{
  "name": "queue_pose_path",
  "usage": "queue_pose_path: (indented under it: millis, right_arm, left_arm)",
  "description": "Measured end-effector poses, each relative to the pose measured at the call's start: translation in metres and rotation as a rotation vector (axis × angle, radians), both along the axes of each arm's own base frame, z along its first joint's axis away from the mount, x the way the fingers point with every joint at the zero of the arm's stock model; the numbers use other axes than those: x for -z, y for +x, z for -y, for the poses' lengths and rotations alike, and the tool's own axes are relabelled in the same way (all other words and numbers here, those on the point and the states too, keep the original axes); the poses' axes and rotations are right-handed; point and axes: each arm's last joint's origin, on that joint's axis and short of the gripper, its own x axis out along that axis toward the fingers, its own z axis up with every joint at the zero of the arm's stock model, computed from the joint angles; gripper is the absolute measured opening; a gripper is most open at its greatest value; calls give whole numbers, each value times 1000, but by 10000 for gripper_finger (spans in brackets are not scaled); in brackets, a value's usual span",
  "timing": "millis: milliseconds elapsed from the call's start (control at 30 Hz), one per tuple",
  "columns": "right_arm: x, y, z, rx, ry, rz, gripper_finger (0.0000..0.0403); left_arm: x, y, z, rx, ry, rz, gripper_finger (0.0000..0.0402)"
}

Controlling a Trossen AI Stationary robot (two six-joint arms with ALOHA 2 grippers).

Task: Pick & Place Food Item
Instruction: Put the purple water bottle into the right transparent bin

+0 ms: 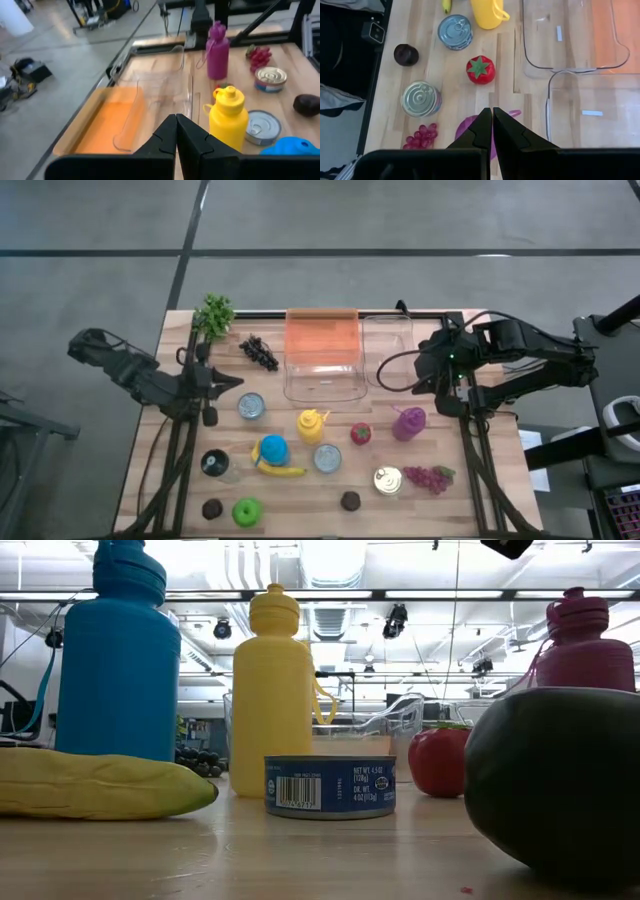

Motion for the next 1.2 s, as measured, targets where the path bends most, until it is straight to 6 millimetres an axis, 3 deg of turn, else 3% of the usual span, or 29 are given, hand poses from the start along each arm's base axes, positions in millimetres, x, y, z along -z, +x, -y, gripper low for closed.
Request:
queue_pose_path:
  millis: [300,800,967,1200]
  right_arm:
    - [6,3,0,87,56,-39,13]
    - [9,-1,0,62,39,-84,15]
    - [9,-1,0,63,39,-86,47]
    - [10,-1,0,65,40,-93,125]
  left_arm:
    - [-12,3,1,-14,-24,-13,10]
    - [-13,1,1,-31,-73,14,10]
    - [-13,1,1,-31,-72,14,10]
    - [-13,1,1,-31,-71,13,10]
